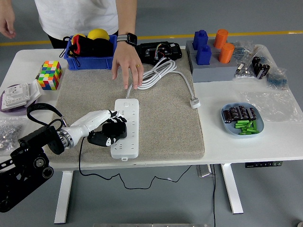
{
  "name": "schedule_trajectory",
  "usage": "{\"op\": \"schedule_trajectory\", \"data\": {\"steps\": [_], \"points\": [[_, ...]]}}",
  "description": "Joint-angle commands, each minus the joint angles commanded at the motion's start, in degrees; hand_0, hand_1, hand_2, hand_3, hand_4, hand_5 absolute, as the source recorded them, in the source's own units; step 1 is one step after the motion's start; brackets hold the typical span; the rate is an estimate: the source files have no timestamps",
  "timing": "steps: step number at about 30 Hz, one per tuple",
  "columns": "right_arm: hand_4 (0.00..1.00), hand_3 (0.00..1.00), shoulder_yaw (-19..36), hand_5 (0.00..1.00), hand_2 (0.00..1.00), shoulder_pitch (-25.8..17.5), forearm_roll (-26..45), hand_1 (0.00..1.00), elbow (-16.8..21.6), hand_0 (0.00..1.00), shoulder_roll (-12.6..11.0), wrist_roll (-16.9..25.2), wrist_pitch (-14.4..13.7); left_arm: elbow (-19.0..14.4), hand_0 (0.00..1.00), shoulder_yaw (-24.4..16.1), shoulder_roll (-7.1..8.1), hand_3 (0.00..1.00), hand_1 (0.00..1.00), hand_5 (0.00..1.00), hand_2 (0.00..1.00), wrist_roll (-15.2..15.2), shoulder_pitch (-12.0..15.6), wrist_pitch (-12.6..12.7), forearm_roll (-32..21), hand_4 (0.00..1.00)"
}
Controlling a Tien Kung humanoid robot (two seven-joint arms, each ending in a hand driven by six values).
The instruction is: Pull the plug out,throw it away,press the button
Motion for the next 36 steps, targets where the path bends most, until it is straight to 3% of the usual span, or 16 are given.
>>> {"op": "schedule_trajectory", "data": {"steps": [4, 5, 16, 17, 22, 23, 34, 35, 36], "points": [[0.761, 0.676, 0.0, 0.665, 0.666, -0.1, 0.0, 0.684, 0.0, 0.748, 0.0, 0.0, 0.0, -0.2, 0.481, -0.6, -0.06, 0.610, 0.375, 0.002, 0.496, -0.5, 0.2, 0.8, -0.2, 0.613], [0.760, 0.676, -0.1, 0.665, 0.666, -0.1, 0.0, 0.683, 0.0, 0.748, 0.0, 0.0, 0.0, -0.2, 0.429, -0.8, -0.07, 0.579, 0.255, 0.002, 0.349, -0.7, 0.2, 1.1, -0.2, 0.550], [0.760, 0.675, 0.1, 0.665, 0.666, 0.0, -0.1, 0.684, 0.0, 0.748, 0.1, 0.0, 0.0, -1.8, 0.410, -3.1, 0.09, 0.573, 0.242, 0.002, 0.336, -1.6, 0.4, 1.4, -2.3, 0.563], [0.761, 0.675, 0.1, 0.665, 0.666, 0.0, -0.1, 0.683, 0.0, 0.748, 0.1, 0.0, 0.0, -1.9, 0.401, -3.3, 0.12, 0.569, 0.239, 0.002, 0.998, -1.7, 0.5, 1.3, -2.6, 0.585], [0.761, 0.675, 0.0, 0.665, 0.666, 0.1, 0.0, 0.683, 0.0, 0.748, 0.2, 0.0, 0.0, 0.2, 0.401, -6.0, -0.31, 0.569, 0.239, 0.002, 0.998, -2.2, 0.4, 1.7, -2.4, 0.585], [0.760, 0.675, 0.0, 0.665, 0.666, 0.1, 0.0, 0.683, 0.0, 0.748, 0.2, 0.0, 0.0, 1.1, 0.415, -6.7, -0.43, 0.570, 0.247, 0.002, 0.340, -2.3, 0.4, 1.9, -2.0, 0.569], [0.761, 0.675, -0.1, 0.665, 0.666, -0.1, 0.1, 0.682, -0.1, 0.749, 0.2, 0.0, 0.0, 11.8, 0.448, -9.4, -1.99, 0.573, 0.260, 0.002, 0.378, -4.0, -0.9, 3.6, -0.7, 0.559], [0.760, 0.675, -0.1, 0.665, 0.666, -0.1, 0.1, 0.683, -0.1, 0.748, 0.2, 0.0, 0.0, 12.3, 0.474, -9.4, -2.02, 0.600, 0.338, 0.002, 0.481, -4.0, -0.9, 3.6, -0.8, 0.571], [0.760, 0.675, -0.1, 0.665, 0.666, -0.1, 0.1, 0.683, 0.0, 0.748, 0.2, 0.0, 0.0, 12.7, 0.474, -9.3, -2.04, 0.600, 0.338, 0.002, 0.481, -4.0, -0.9, 3.6, -1.0, 0.571]]}}
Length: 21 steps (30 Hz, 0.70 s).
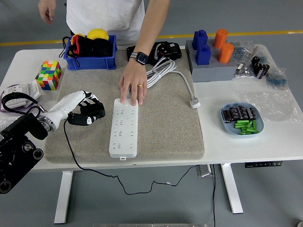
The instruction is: Pull the plug out,throw it away,press the button
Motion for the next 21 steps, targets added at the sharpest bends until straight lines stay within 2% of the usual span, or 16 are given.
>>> {"op": "schedule_trajectory", "data": {"steps": [4, 5, 10, 11, 16, 17, 21], "points": [[0.760, 0.675, 0.0, 0.665, 0.666, -0.1, 0.0, 0.683, -0.1, 0.748, 0.0, 0.0, 0.0, 1.6, 0.474, 0.1, -0.16, 0.600, 0.338, 0.002, 0.481, 0.0, -0.1, -0.1, -0.6, 0.571], [0.761, 0.676, 0.0, 0.665, 0.666, -0.1, 0.0, 0.683, -0.1, 0.749, 0.0, 0.0, 0.0, 1.8, 0.568, 0.1, -0.21, 0.615, 0.523, 0.002, 0.560, 0.0, 0.0, -0.1, -0.8, 0.638], [0.761, 0.676, 0.0, 0.665, 0.666, -0.1, 0.0, 0.683, -0.1, 0.749, 0.0, 0.0, 0.0, 2.7, 0.568, 0.0, -0.30, 0.615, 0.523, 0.002, 0.560, -0.2, 0.0, -0.4, -1.4, 0.638], [0.760, 0.675, -0.1, 0.665, 0.666, -0.1, 0.0, 0.683, -0.1, 0.748, 0.0, 0.0, 0.0, 2.7, 0.686, -0.1, -0.31, 0.683, 0.696, 0.002, 0.686, -0.2, 0.0, -0.4, -1.5, 0.741], [0.760, 0.675, -0.2, 0.665, 0.666, -0.1, 0.1, 0.683, 0.0, 0.748, 0.0, 0.0, 0.0, 2.8, 0.686, -0.2, -0.38, 0.683, 0.696, 0.002, 0.686, -0.3, 0.1, -0.8, -1.6, 0.741], [0.761, 0.675, -0.2, 0.665, 0.666, -0.1, 0.1, 0.683, 0.0, 0.747, 0.0, 0.0, 0.0, 2.8, 0.824, -0.3, -0.40, 0.828, 0.827, 0.002, 0.817, -0.3, 0.1, -0.9, -1.6, 0.832], [0.761, 0.675, -0.3, 0.665, 0.666, -0.1, 0.1, 0.683, 0.0, 0.747, 0.0, 0.0, 0.0, 2.8, 0.824, -0.5, -0.43, 0.828, 0.827, 0.002, 0.817, -0.3, 0.1, -1.0, -1.5, 0.832]]}}
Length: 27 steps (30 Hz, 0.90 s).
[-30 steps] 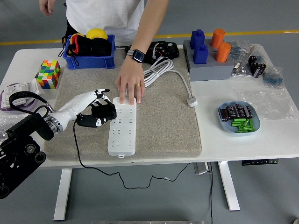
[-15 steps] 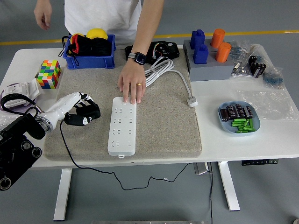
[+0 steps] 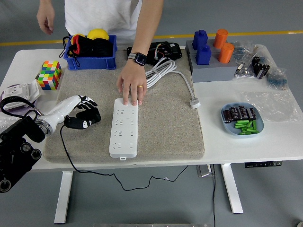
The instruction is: Pull the plug out,throw it away,press the button
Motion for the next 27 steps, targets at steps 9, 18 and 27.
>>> {"op": "schedule_trajectory", "data": {"steps": [9, 18, 27], "points": [[0.760, 0.675, 0.2, 0.665, 0.666, -0.1, 0.0, 0.683, 0.0, 0.748, 0.0, 0.0, 0.0, -2.8, 0.849, -1.1, 0.35, 0.883, 0.858, 0.060, 0.854, -0.1, 0.1, 0.3, -0.2, 0.907], [0.760, 0.675, 0.1, 0.665, 0.666, 0.0, 0.0, 0.683, 0.1, 0.748, 0.1, 0.0, 0.0, -7.4, 0.690, 2.2, 0.60, 0.870, 0.703, 0.116, 0.728, 0.5, -2.1, -0.1, -3.6, 0.912], [0.760, 0.675, 0.0, 0.665, 0.666, 0.0, 0.0, 0.683, 0.0, 0.748, -0.1, 0.0, 0.0, -6.2, 0.184, 9.7, 0.14, 0.806, 0.171, 0.191, 0.256, 2.8, -8.0, 1.3, -3.9, 0.834]]}}
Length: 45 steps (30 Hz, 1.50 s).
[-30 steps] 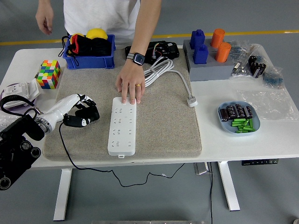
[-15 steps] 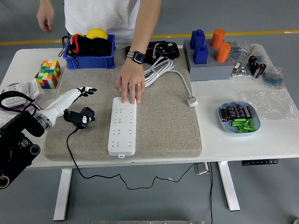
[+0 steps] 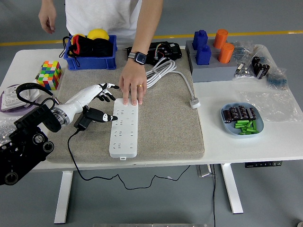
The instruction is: Pull the plug out,throw it away,press the button
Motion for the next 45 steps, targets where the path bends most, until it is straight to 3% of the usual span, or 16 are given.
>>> {"op": "schedule_trajectory", "data": {"steps": [4, 5, 10, 11, 23, 35, 45], "points": [[0.760, 0.675, 0.0, 0.665, 0.666, 0.0, 0.1, 0.683, 0.0, 0.748, 0.0, 0.0, 0.0, 0.9, 0.184, 2.8, -0.18, 0.806, 0.171, 0.191, 0.256, 1.1, -2.5, 0.4, 0.7, 0.834], [0.760, 0.675, 0.0, 0.665, 0.666, 0.0, 0.1, 0.683, 0.0, 0.748, 0.0, 0.0, 0.0, 1.0, 0.124, 3.2, -0.22, 0.767, 0.057, 0.218, 0.142, 1.3, -2.9, 0.4, 0.5, 0.823], [0.760, 0.675, 0.0, 0.665, 0.666, -0.1, 0.2, 0.683, -0.1, 0.748, -0.1, 0.0, 0.0, 1.4, 0.124, 4.5, -0.38, 0.767, 0.057, 0.218, 0.142, 1.8, -4.6, 0.5, 0.5, 0.823], [0.760, 0.676, 0.0, 0.665, 0.666, -0.1, 0.2, 0.683, -0.1, 0.748, -0.1, 0.0, 0.0, 1.4, 0.066, 4.7, -0.38, 0.731, 0.002, 0.216, 0.095, 1.8, -4.8, 0.5, 0.5, 0.854], [0.760, 0.676, -0.1, 0.665, 0.666, -0.1, 0.2, 0.683, 0.0, 0.748, 0.1, 0.0, 0.0, 2.4, 0.062, 6.4, -0.46, 0.725, 0.002, 0.213, 0.085, 2.3, -5.4, -0.1, 0.3, 0.851], [0.760, 0.675, -0.2, 0.665, 0.666, 0.0, 0.3, 0.683, 0.0, 0.747, -0.1, 0.0, 0.0, 6.7, 0.039, 12.0, -1.98, 0.740, 0.002, 0.236, 0.057, 4.6, -9.8, -1.2, -0.3, 0.830], [0.760, 0.675, -0.4, 0.665, 0.666, -0.1, 0.4, 0.683, -0.1, 0.747, 0.0, -0.1, 0.0, 8.3, 0.042, 13.7, -2.53, 0.739, 0.002, 0.239, 0.058, 5.0, -10.8, -1.4, -0.5, 0.828]]}}
